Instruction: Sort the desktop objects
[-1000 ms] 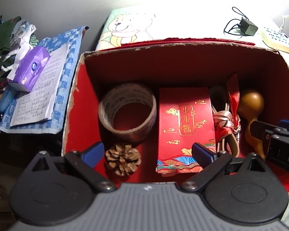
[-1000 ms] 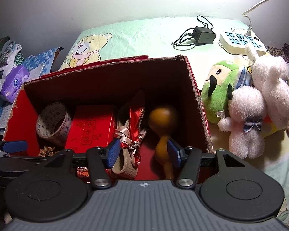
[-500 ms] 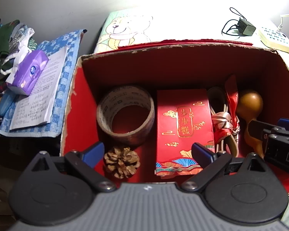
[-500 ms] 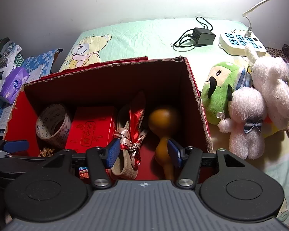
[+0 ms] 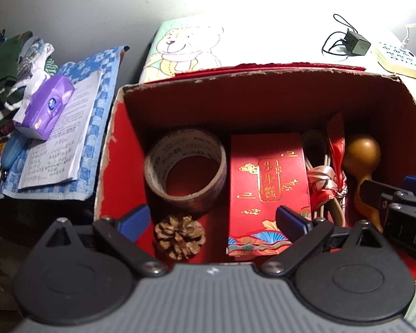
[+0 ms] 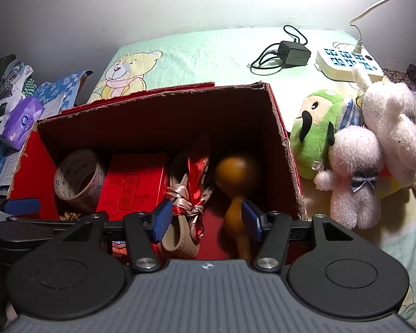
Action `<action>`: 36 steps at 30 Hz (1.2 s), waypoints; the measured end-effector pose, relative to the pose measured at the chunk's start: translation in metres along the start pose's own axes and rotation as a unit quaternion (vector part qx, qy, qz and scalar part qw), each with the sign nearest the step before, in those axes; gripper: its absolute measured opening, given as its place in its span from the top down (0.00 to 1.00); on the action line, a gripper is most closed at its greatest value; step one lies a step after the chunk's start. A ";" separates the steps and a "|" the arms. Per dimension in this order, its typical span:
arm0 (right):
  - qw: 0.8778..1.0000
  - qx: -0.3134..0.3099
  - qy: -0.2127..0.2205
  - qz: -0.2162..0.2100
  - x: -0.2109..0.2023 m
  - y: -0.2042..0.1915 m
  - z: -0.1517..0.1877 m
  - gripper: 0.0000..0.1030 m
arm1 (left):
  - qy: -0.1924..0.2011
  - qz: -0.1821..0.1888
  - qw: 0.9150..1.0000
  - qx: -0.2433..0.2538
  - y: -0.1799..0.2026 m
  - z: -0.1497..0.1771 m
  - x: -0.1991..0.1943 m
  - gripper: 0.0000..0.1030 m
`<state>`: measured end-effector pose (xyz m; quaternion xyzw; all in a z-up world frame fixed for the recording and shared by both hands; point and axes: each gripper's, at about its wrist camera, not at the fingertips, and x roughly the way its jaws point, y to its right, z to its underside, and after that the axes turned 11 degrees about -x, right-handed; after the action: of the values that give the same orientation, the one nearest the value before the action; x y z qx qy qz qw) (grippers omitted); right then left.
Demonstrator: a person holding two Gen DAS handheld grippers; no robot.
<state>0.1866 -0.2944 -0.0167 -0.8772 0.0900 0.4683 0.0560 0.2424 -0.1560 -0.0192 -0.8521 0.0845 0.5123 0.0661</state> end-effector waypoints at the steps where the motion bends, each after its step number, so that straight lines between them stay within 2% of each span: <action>1: 1.000 -0.002 0.001 -0.001 -0.001 -0.001 0.000 0.43 | 0.001 0.000 1.000 0.000 0.001 0.000 0.000 0.05; 17: 1.000 -0.008 0.017 0.001 -0.014 -0.002 0.004 0.40 | 0.025 -0.005 1.000 0.005 0.002 0.000 -0.017 0.04; 36: 0.999 -0.022 0.027 0.004 -0.022 -0.008 0.006 0.39 | 0.028 -0.007 1.000 -0.004 -0.006 0.007 -0.027 0.04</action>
<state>0.1712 -0.2837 -0.0019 -0.8901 0.0853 0.4466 0.0326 0.2249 -0.1471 0.0013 -0.8670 0.0788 0.4878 0.0639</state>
